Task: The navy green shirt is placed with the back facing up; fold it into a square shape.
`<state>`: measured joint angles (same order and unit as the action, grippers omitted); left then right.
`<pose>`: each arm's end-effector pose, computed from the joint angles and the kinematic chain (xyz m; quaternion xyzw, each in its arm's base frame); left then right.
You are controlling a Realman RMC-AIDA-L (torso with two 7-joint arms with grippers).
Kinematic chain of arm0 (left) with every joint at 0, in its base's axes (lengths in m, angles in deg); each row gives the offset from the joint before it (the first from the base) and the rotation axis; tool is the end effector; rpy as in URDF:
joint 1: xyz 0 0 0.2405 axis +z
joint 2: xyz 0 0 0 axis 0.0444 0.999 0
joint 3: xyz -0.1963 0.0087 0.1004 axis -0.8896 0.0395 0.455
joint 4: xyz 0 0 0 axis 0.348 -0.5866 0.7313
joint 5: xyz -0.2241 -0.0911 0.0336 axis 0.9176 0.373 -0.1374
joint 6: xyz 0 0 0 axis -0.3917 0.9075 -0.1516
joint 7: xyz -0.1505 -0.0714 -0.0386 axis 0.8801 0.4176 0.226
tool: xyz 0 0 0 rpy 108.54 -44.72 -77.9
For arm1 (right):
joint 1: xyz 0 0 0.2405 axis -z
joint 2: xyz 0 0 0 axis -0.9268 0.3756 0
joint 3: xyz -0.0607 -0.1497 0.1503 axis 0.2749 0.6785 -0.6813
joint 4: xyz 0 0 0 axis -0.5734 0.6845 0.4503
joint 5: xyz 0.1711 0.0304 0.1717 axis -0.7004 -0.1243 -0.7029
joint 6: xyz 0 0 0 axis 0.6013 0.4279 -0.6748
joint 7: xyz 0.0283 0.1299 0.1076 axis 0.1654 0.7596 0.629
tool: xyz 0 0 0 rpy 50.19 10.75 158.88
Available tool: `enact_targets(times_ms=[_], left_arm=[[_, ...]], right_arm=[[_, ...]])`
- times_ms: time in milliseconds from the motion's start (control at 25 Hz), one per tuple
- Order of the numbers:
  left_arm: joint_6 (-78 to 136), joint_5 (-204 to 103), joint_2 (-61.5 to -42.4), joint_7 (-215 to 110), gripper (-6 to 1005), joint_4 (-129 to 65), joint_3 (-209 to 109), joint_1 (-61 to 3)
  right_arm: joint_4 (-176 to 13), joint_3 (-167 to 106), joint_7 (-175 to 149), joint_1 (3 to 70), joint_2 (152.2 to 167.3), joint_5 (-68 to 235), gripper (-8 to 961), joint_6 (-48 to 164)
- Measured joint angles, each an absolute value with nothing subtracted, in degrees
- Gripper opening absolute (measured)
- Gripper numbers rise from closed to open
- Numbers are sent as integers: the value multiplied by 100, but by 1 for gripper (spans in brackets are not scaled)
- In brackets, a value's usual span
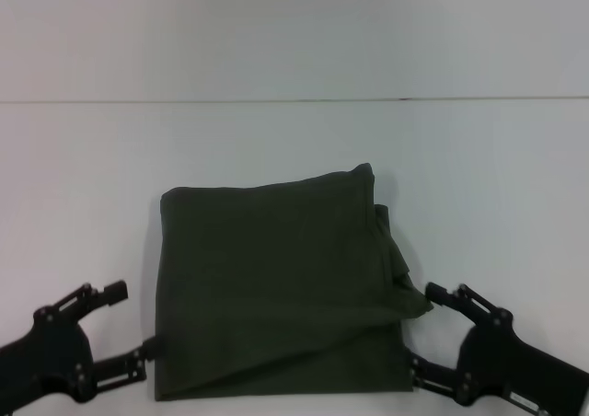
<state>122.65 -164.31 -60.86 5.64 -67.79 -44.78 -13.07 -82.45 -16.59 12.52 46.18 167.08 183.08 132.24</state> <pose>-0.3326 0.2418 0.0132 -0.8885 -0.2394 -0.2989 0.2527 0.2995 0.2557 -0.0937 -0.9037 0.1500 0.2999 0.2663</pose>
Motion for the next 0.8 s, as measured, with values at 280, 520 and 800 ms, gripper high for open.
enact_targets(times_ms=[280,520,800], left_arm=[[12273,-16572,-6109,447,951,-6751,-4539,-1182],[12271,-16593,-6129,437,951,-6731,-4576,-1089],[12341,-16628,-6133,457,951,-6723,-4582,-1085]], right_arm=[[-8319,-1408,1224,4774,16683,18307,947,13328],[-8345,-1317,1224,4730,16685,18307,947,13344],[-8397,-1256,1224,4681,16702,18307,947,13361]])
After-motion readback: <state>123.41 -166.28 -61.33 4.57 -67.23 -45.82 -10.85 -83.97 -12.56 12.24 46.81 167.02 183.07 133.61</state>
